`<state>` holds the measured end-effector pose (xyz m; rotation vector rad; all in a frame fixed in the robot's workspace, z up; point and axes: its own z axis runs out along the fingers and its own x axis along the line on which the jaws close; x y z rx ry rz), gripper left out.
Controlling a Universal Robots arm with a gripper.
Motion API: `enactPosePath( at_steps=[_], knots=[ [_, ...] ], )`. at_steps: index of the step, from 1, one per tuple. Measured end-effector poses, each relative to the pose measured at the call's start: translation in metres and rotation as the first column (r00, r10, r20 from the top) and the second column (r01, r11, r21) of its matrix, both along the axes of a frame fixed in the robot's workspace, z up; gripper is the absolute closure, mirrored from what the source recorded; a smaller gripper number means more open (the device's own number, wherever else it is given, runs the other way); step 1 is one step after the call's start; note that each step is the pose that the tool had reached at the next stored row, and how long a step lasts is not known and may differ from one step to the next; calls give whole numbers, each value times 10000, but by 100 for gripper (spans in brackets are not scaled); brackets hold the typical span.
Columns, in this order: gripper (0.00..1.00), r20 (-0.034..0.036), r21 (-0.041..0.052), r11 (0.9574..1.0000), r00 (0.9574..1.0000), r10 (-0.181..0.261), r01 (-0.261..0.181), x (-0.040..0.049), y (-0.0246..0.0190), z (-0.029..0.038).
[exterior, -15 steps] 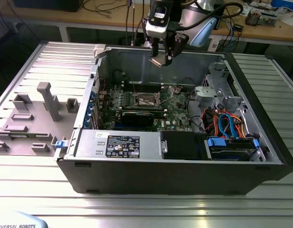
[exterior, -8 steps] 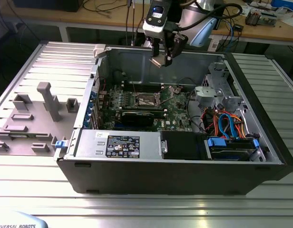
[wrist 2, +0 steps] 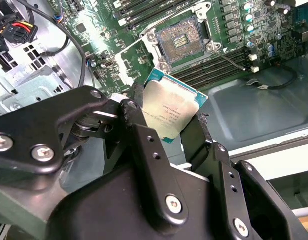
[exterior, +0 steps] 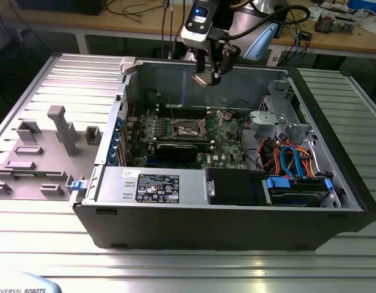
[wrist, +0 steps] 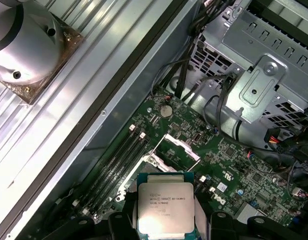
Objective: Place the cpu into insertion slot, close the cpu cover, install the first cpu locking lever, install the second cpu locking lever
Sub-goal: 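Place the cpu into insertion slot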
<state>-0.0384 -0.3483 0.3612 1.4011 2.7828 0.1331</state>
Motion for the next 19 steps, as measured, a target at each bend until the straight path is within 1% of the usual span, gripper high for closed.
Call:
enactPosePath(
  at_steps=[12, 15, 16, 19],
  knots=[
    [46, 0, 1, 10000, 10000, -48, 48, 0, 0, 0],
    [46, 0, 1, 9995, 9995, -309, 309, 0, 0, 0],
    [46, 0, 1, 9985, 9985, -547, 547, 0, 0, 0],
    [46, 0, 1, 9955, 9955, -944, 944, 0, 0, -1]
  ],
)
